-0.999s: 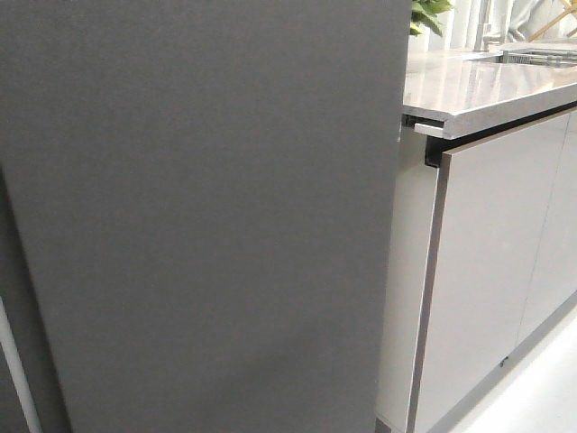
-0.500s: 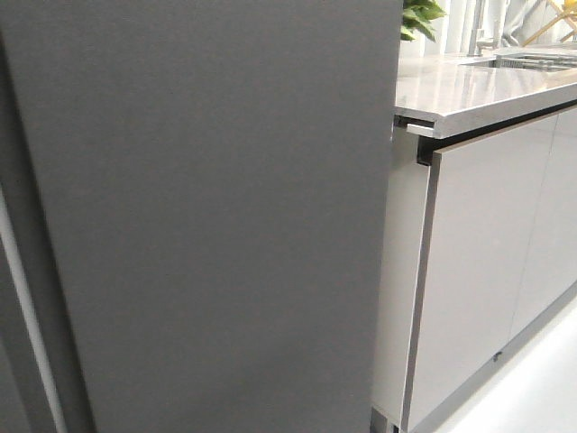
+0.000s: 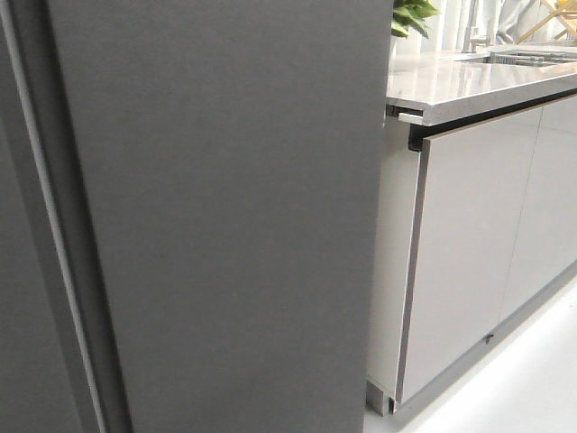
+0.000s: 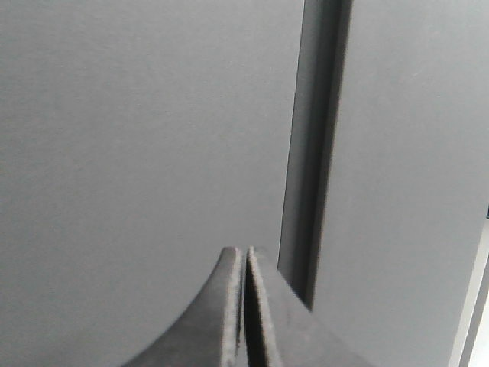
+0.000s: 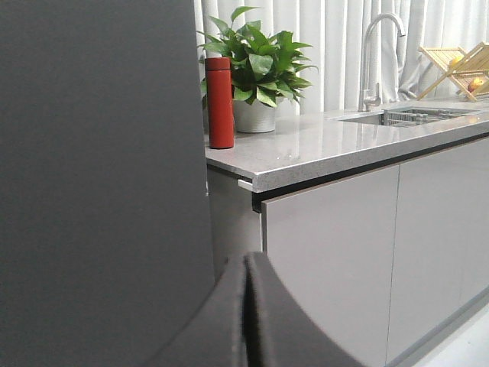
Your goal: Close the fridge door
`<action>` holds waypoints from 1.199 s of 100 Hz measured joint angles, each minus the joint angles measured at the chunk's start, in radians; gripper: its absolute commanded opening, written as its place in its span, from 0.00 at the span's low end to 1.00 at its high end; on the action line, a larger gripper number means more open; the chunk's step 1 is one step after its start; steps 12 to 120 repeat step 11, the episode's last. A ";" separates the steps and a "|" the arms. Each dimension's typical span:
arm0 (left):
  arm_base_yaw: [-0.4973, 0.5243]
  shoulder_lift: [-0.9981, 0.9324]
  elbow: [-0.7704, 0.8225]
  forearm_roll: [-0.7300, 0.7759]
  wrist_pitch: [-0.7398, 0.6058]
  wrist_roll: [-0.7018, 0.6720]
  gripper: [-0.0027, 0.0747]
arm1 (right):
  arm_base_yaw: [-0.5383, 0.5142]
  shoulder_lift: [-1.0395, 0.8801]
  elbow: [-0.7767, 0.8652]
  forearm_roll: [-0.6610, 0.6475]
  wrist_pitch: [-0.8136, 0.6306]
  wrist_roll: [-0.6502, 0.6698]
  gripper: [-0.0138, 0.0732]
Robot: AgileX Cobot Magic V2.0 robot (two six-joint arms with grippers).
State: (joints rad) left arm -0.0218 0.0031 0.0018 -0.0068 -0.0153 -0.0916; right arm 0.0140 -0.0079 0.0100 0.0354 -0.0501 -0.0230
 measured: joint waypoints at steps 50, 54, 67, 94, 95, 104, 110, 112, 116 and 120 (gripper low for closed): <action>0.000 0.000 0.000 0.000 0.000 0.000 0.01 | 0.000 0.000 0.000 0.000 0.000 0.000 0.07; 0.000 0.000 0.000 0.000 0.000 0.000 0.01 | 0.000 0.000 0.000 0.000 0.000 0.000 0.07; 0.000 0.000 0.000 0.000 0.000 0.000 0.01 | 0.000 0.000 0.000 0.000 0.000 0.000 0.07; 0.000 0.000 0.000 0.000 0.000 0.000 0.01 | 0.000 0.000 0.000 0.000 0.000 0.000 0.07; 0.000 0.000 0.000 0.000 0.000 0.000 0.01 | 0.000 0.000 0.000 0.000 0.000 0.000 0.07; 0.000 0.000 0.000 0.000 0.000 0.000 0.01 | 0.000 0.000 0.000 0.000 0.000 0.000 0.07; 0.000 0.000 0.000 0.000 0.000 0.000 0.01 | 0.000 0.000 0.000 0.000 0.000 0.000 0.07; 0.000 0.000 0.000 0.000 0.000 0.000 0.01 | 0.000 0.000 0.000 0.000 0.000 0.000 0.07; 0.000 0.000 0.000 0.000 0.000 0.000 0.01 | 0.000 0.000 0.000 0.000 0.000 0.000 0.07; 0.000 0.000 0.000 0.000 0.000 0.000 0.01 | 0.000 0.000 0.000 0.000 0.000 0.000 0.07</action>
